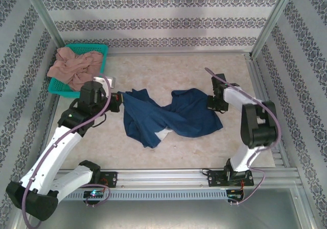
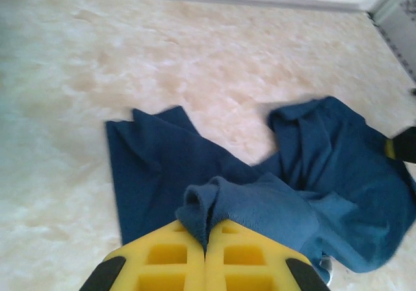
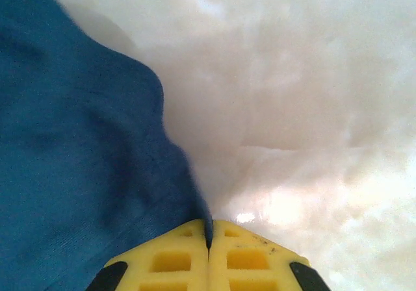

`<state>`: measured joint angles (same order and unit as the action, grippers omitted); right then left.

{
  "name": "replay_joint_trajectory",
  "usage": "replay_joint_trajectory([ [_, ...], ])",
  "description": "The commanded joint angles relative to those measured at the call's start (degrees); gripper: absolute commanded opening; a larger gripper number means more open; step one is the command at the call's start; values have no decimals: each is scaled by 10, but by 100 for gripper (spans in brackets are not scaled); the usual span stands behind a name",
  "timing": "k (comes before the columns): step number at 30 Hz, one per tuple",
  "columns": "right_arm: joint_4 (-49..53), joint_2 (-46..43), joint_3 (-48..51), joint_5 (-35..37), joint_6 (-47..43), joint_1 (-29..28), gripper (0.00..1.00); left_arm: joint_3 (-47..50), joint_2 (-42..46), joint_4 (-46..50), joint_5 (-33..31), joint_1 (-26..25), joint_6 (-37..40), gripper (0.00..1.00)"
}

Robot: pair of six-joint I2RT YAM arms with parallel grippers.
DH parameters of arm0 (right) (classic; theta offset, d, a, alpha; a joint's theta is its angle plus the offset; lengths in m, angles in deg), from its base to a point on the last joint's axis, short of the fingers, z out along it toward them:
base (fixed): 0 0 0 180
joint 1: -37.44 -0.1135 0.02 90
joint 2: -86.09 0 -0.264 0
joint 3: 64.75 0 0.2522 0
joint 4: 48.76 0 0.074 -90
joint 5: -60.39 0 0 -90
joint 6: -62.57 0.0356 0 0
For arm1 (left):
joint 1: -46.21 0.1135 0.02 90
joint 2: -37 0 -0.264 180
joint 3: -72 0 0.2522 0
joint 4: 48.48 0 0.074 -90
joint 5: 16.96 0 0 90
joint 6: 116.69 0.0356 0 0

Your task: Fold the inside-out t-shirt

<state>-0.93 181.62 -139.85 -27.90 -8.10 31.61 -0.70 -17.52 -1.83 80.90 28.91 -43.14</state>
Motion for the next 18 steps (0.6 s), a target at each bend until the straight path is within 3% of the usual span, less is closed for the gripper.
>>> replay_joint_trajectory([
  [1, -55, -165, 25, -50, 11, 12, 0, -74, 16, -2, -16, 44, 10, 0],
  [5, -83, -283, 57, -124, 44, 36, 0, -138, 2, -20, 0, 95, 12, 0],
  [10, -44, -354, 72, -110, 47, 49, 0, -186, -4, -4, -3, 135, 30, 0],
  [12, -23, -363, 81, -112, 44, 52, 0, -170, 7, 11, -17, 140, 42, 0],
  [15, -41, -378, 135, -172, 53, 46, 0, -117, 31, 31, -28, 147, 52, 0],
  [18, -71, -391, 217, -212, 101, -2, 0, -58, 49, 61, -12, 147, 53, 0],
])
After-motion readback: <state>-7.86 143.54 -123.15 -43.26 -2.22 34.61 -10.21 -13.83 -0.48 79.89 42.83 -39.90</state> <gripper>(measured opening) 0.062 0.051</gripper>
